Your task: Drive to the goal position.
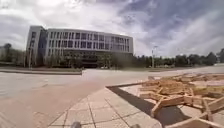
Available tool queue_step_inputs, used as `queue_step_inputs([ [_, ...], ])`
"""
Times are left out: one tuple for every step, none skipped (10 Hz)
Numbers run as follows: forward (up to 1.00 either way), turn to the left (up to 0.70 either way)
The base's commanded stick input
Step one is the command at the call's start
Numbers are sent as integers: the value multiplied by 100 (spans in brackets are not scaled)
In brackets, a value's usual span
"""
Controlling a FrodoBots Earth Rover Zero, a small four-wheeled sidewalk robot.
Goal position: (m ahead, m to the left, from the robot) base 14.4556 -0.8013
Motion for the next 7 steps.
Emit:
queue_step_inputs([
  [70,0],
  [70,0],
  [70,0],
  [70,0],
  [70,0],
  [70,0],
  [70,0],
])
